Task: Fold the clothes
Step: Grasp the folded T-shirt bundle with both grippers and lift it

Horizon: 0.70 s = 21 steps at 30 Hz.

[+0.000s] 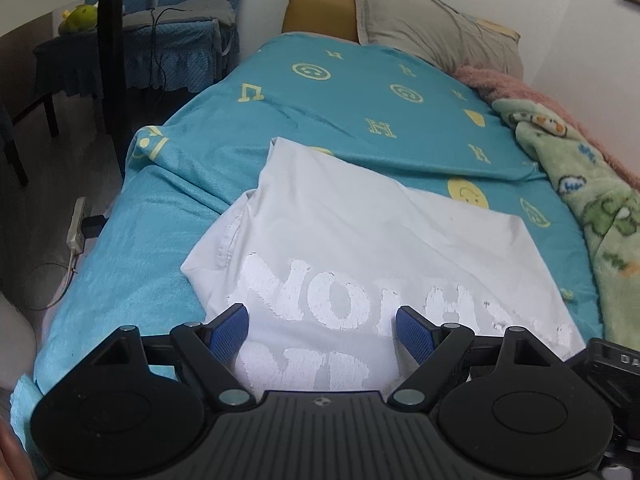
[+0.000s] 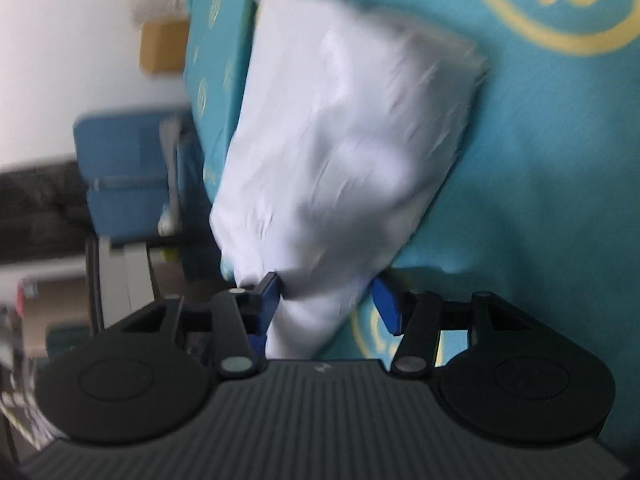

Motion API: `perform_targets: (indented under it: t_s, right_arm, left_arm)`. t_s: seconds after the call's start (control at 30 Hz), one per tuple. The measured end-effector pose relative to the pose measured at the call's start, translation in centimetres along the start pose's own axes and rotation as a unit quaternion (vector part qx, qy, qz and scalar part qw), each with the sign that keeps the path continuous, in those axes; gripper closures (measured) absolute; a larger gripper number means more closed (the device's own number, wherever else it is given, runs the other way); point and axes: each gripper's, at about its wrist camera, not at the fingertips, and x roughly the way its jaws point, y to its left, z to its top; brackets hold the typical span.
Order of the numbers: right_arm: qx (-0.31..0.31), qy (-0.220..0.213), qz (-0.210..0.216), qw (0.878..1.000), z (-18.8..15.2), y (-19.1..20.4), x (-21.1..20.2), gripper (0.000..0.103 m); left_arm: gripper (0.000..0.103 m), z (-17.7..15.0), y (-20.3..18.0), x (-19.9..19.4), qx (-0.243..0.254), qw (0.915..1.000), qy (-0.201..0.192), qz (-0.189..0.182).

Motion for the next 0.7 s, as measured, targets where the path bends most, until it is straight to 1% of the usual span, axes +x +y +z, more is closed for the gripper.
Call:
perform_targets:
  t_s: [0.07, 0.1, 0.17, 0.23, 0.3, 0.33, 0.37, 0.4, 0.43, 0.5, 0.53, 0.6, 0.63, 0.7]
  right_arm:
    - [0.025, -0.023, 0.003, 0.999, 0.3, -0.7, -0.6, 0.048]
    - [0.027, -0.033, 0.005, 0.999, 0.2, -0.8, -1.2, 0.048]
    - [0.032, -0.057, 0.0, 0.998, 0.0, -1.0, -2.2, 0.049]
    - [0.033, -0.083, -0.009, 0.996, 0.0, -1.2, -3.0, 0.049]
    - [0.031, -0.109, -0.017, 0.993, 0.1, -1.2, -3.8, 0.05]
    - [0.027, -0.12, -0.022, 0.992, 0.2, -1.1, -4.1, 0.058]
    - [0.022, -0.123, -0.024, 0.992, 0.4, -1.2, -4.3, 0.064]
    - [0.016, -0.126, -0.026, 0.992, 0.5, -1.2, -4.6, 0.072]
    - [0.008, -0.128, -0.026, 0.991, 0.4, -1.1, -4.7, 0.079]
    - [-0.015, -0.131, -0.024, 0.991, 0.2, -0.6, -5.0, 0.085]
    - [-0.024, -0.132, -0.02, 0.991, 0.1, -0.4, -5.3, 0.086]
    - [-0.036, -0.136, -0.004, 0.99, 0.1, 0.2, -5.6, 0.087]
    - [-0.039, -0.139, 0.003, 0.99, 0.2, 0.5, -5.8, 0.087]
    - [-0.046, -0.145, 0.017, 0.988, 0.4, 0.9, -6.0, 0.088]
  left_arm:
    - [0.023, 0.2, 0.8, -1.4, -0.028, 0.9993, -0.013, -0.018]
    - [0.023, 0.3, 1.2, -2.3, -0.046, 0.9981, -0.021, -0.036]
    - [0.022, 0.4, 2.0, -3.6, -0.082, 0.9929, -0.019, -0.084]
    - [0.02, 0.1, 2.5, -4.7, -0.113, 0.9839, -0.01, -0.138]
    - [0.019, -0.7, 2.5, -4.4, -0.133, 0.9717, 0.027, -0.193]
    - [0.019, -1.1, 2.4, -4.1, -0.142, 0.9638, 0.047, -0.221]
    - [0.019, -1.6, 2.2, -3.5, -0.15, 0.9571, 0.071, -0.238]
    - [0.019, -2.2, 1.9, -2.7, -0.156, 0.9502, 0.098, -0.251]
    - [0.019, -2.5, 1.5, -2.0, -0.159, 0.9461, 0.116, -0.257]
    - [0.017, -3.1, 0.6, -0.4, -0.164, 0.9395, 0.146, -0.263]
    - [0.016, -3.3, 0.2, 0.5, -0.169, 0.9353, 0.16, -0.267]
    - [0.016, -3.5, -0.1, 2.5, -0.197, 0.9217, 0.183, -0.28]
    - [0.016, -3.5, 0.1, 3.3, -0.213, 0.9164, 0.186, -0.283]
    - [0.016, -3.4, 1.0, 4.4, -0.251, 0.9125, 0.172, -0.273]
